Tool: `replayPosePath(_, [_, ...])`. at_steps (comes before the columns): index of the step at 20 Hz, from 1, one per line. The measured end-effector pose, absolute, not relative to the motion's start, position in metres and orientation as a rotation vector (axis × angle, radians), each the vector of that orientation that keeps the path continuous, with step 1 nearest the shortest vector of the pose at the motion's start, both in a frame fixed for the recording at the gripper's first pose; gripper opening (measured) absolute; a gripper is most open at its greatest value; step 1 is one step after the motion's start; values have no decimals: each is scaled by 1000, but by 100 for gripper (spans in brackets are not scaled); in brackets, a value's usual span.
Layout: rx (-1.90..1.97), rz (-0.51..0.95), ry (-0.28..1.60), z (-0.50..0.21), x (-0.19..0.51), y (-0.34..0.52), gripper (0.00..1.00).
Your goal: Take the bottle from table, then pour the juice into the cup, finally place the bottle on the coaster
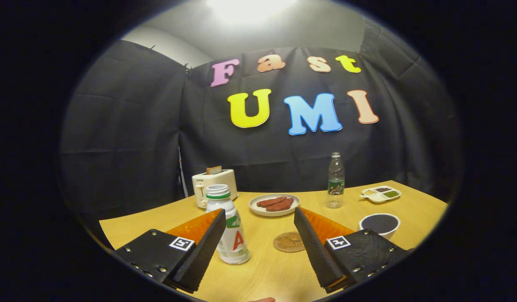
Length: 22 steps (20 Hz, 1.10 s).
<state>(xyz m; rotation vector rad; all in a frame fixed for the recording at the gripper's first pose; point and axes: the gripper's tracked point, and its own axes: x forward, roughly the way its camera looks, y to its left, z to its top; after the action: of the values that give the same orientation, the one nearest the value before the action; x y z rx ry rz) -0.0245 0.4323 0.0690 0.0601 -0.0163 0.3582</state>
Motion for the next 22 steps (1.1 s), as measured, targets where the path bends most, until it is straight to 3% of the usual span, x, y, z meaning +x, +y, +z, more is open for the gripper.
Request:
replayPosePath(5, [57,422,34,44,-9,477,97])
replayPosePath(14, [57,385,107,6,28,490,96])
replayPosePath(16, [54,378,102,7,31,490,89])
replayPosePath(17, [46,376,99,2,36,492,74])
replayPosePath(22, [78,365,102,7,31,485,68])
